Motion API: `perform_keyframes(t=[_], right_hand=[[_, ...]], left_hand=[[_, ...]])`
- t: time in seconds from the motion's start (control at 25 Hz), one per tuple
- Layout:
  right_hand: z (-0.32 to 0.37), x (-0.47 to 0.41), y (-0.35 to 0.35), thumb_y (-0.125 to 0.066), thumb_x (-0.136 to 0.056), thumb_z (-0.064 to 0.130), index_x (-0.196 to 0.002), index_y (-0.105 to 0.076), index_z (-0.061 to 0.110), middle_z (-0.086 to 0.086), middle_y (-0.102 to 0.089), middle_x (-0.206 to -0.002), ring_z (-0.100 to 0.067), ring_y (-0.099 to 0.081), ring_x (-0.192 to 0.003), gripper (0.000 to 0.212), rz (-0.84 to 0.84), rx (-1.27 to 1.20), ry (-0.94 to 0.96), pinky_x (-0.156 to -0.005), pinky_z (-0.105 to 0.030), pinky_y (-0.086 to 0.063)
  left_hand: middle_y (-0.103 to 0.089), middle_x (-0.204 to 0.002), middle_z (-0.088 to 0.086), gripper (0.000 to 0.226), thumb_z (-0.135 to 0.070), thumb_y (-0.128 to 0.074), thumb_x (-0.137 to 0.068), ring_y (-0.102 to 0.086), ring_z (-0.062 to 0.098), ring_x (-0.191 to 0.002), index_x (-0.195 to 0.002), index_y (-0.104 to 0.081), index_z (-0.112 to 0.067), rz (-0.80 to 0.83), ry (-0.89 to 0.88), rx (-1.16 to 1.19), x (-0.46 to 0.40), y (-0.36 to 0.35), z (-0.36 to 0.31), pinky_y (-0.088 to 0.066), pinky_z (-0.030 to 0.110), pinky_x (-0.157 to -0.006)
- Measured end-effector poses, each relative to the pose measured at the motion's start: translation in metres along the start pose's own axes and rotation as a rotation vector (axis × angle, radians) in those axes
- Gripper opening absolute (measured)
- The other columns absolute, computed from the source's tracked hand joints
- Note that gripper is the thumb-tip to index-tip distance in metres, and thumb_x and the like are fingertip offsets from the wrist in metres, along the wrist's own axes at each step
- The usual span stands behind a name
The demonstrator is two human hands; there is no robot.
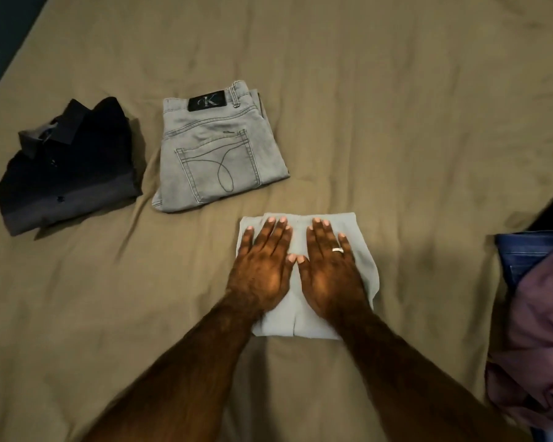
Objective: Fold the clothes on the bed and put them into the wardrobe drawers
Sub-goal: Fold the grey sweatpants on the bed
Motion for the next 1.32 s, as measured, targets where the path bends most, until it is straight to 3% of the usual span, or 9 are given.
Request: perform_keyframes(t=[0.2,0.36,0.44,0.52,0.6,0.68,0.84,1.04,1.32], right_hand=[[-0.021,-0.007,0.003,-0.030,-0.109,0.043,-0.162,-0.023,-0.004,-0.023,-0.021,-0.170,-0.035,-0.018,-0.160,0.071,-0.028,0.136,-0.265,-0.130,-0.058,-0.008],[-0.013,-0.001,-0.001,-0.035,-0.109,0.038,-0.163,-0.028,0.003,-0.015,-0.021,-0.172,-0.030,-0.021,-0.160,0.065,-0.011,0.044,0.060,-0.130,-0.053,-0.014],[-0.037,0.010,-0.001,-0.037,-0.109,0.043,-0.163,-0.028,0.001,-0.018,-0.024,-0.171,-0.032,-0.022,-0.160,0.069,0.006,0.094,-0.104,-0.130,-0.055,-0.013],[-0.039,0.037,0.008,-0.041,-0.105,0.046,-0.157,-0.036,-0.003,-0.026,-0.037,-0.162,-0.042,-0.037,-0.150,0.072,-0.002,0.081,-0.377,-0.123,-0.054,-0.024],[-0.028,0.063,0.024,-0.047,-0.097,0.058,-0.139,-0.052,0.000,-0.026,-0.056,-0.135,-0.048,-0.058,-0.119,0.072,-0.024,-0.056,-0.622,-0.099,-0.052,-0.047],[-0.027,0.074,0.033,-0.057,-0.088,0.072,-0.127,-0.055,0.003,-0.022,-0.058,-0.123,-0.048,-0.065,-0.105,0.079,0.085,-0.314,-0.904,-0.086,-0.049,-0.054],[-0.034,0.081,0.030,-0.094,-0.076,0.039,-0.109,-0.070,0.000,-0.011,-0.073,-0.114,-0.033,-0.070,-0.099,0.055,0.317,-0.984,-1.223,-0.099,-0.044,-0.056],[-0.001,0.072,0.064,-0.074,-0.087,-0.002,-0.120,-0.073,0.009,-0.012,-0.079,-0.113,-0.033,-0.077,-0.100,0.035,0.410,-1.539,-1.041,-0.089,-0.047,-0.061],[0.040,-0.101,0.110,-0.089,-0.072,0.014,-0.133,-0.066,0.015,-0.006,-0.075,-0.126,-0.031,-0.072,-0.117,0.065,0.108,-1.482,-0.551,-0.104,-0.056,-0.054]], left_hand=[[-0.020,-0.174,0.010,0.066,-0.045,-0.027,-0.111,-0.008,0.029,-0.163,-0.166,-0.025,-0.009,-0.077,0.432,0.031,0.001,-0.001,0.010,-0.003,0.059,-0.129],[-0.017,-0.175,0.007,0.064,-0.046,-0.025,-0.111,-0.007,0.029,-0.163,-0.167,-0.024,-0.015,-0.008,-0.023,-0.014,0.007,-0.014,0.007,-0.016,0.063,-0.127],[-0.020,-0.174,0.011,0.069,-0.053,-0.024,-0.110,-0.016,0.034,-0.161,-0.166,-0.025,-0.014,0.034,0.284,-0.018,0.028,-0.017,0.026,-0.016,0.060,-0.128],[-0.047,-0.157,0.018,0.070,-0.058,-0.036,-0.106,-0.046,0.039,-0.141,-0.153,-0.046,-0.008,-0.006,0.599,0.074,0.060,-0.006,0.020,-0.040,0.051,-0.113],[-0.063,-0.126,0.012,0.083,-0.082,-0.049,-0.089,-0.062,0.034,-0.109,-0.131,-0.055,-0.011,0.025,0.854,0.307,0.083,-0.001,0.008,-0.054,0.042,-0.088],[-0.067,-0.119,0.004,0.108,-0.094,-0.071,-0.060,-0.068,0.028,-0.102,-0.128,-0.054,-0.012,0.154,1.128,0.753,0.091,-0.007,0.009,-0.059,0.039,-0.086],[-0.079,-0.116,0.001,0.078,-0.049,-0.098,-0.062,-0.076,0.020,-0.106,-0.127,-0.073,-0.012,0.389,1.083,1.505,0.084,0.003,-0.002,-0.059,0.042,-0.100],[-0.077,-0.122,0.010,0.052,-0.042,-0.078,-0.090,-0.074,0.028,-0.115,-0.132,-0.070,-0.011,0.249,1.049,1.663,0.105,0.044,0.007,-0.054,0.053,-0.108],[-0.078,-0.120,-0.005,0.062,-0.071,-0.069,-0.087,-0.074,0.020,-0.114,-0.125,-0.073,-0.023,-0.402,0.875,1.370,0.009,0.140,0.117,-0.058,0.049,-0.102]])
Point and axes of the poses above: each hand's wrist, its own x-axis away from the middle knuckle, its own y-axis out of the back of the hand, z = x × y, the point moved 6 cm from there along -x, towards the middle knuckle
